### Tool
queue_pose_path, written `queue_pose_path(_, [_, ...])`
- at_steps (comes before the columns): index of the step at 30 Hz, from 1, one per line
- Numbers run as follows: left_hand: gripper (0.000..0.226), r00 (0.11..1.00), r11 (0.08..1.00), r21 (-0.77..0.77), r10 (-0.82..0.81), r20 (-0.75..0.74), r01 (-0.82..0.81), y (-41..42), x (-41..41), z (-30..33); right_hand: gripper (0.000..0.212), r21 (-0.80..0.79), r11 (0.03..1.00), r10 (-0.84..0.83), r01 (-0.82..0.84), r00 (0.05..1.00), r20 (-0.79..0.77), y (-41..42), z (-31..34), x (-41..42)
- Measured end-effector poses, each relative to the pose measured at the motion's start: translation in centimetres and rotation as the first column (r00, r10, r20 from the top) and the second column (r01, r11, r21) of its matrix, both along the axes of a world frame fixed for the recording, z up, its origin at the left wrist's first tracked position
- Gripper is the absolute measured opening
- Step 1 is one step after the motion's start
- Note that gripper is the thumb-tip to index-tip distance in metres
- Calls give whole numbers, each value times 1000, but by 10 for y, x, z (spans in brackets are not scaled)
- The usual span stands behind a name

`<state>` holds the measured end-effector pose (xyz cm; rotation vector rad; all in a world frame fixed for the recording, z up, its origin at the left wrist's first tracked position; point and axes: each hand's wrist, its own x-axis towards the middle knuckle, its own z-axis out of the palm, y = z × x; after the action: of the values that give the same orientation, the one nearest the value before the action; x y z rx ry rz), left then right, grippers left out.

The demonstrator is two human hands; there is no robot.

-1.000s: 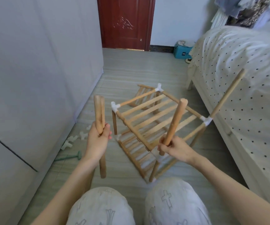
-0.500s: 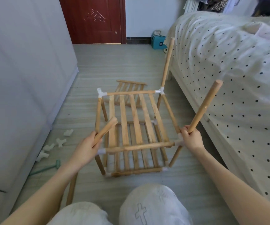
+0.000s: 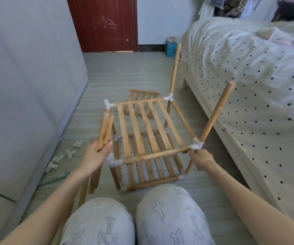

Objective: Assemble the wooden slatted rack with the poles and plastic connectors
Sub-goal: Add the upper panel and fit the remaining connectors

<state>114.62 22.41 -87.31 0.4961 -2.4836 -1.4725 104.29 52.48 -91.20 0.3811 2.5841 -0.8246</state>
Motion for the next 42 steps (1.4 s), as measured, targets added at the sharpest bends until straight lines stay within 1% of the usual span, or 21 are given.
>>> queue_pose_path(1, [10,999,998,57,26,-47,-24,1,2,10,41,64,996,58,-56,997,-41,-6,2,6])
queue_pose_path(2, [14,995,990,136,54,-89,-41,2,5,20,38,93,989,126,-116,986,-113,-12,2,11])
queue_pose_path(3, [18,989,973,225,78,-128,-48,1,7,29,35,88,978,204,-191,960,-192,-20,3,14])
queue_pose_path(4, [20,982,952,303,98,-162,-45,0,9,38,31,79,955,296,-285,918,-263,-29,3,17])
queue_pose_path(5, [21,973,929,369,111,-200,-30,-2,12,45,31,97,911,410,-401,854,-321,-37,4,20])
queue_pose_path(6, [20,963,905,425,122,-239,-8,-5,15,52,37,155,839,541,-521,773,-332,-46,5,23])
queue_pose_path(7, [18,951,877,479,136,-276,14,-7,18,58,46,223,751,660,-622,690,-298,-53,6,24])
queue_pose_path(8, [16,939,852,523,156,-306,29,-11,21,62,52,284,670,742,-686,628,-235,-59,6,23])
queue_pose_path(9, [14,927,828,558,175,-331,43,-13,23,65,54,321,607,791,-727,589,-162,-64,6,21])
queue_pose_path(11, [13,910,814,580,214,-354,35,-17,25,64,57,367,526,832,-767,554,-34,-70,-1,19])
queue_pose_path(13, [14,904,812,584,242,-353,11,-20,28,57,61,418,485,842,-768,540,16,-72,-8,20])
queue_pose_path(18, [10,909,780,625,274,-313,-20,-26,28,51,66,442,488,840,-752,542,-5,-68,-17,21])
queue_pose_path(26, [12,911,839,541,179,-371,55,-9,26,53,67,433,503,837,-748,546,-31,-69,-21,20])
queue_pose_path(30, [9,918,891,449,119,-379,70,-4,24,55,67,417,517,831,-747,554,-38,-70,-20,20])
queue_pose_path(35, [7,935,946,324,100,-340,16,-8,21,57,67,411,525,829,-746,557,-47,-68,-21,21])
queue_pose_path(42, [5,936,972,234,66,-347,19,-10,20,56,66,396,532,828,-749,559,-55,-68,-21,21])
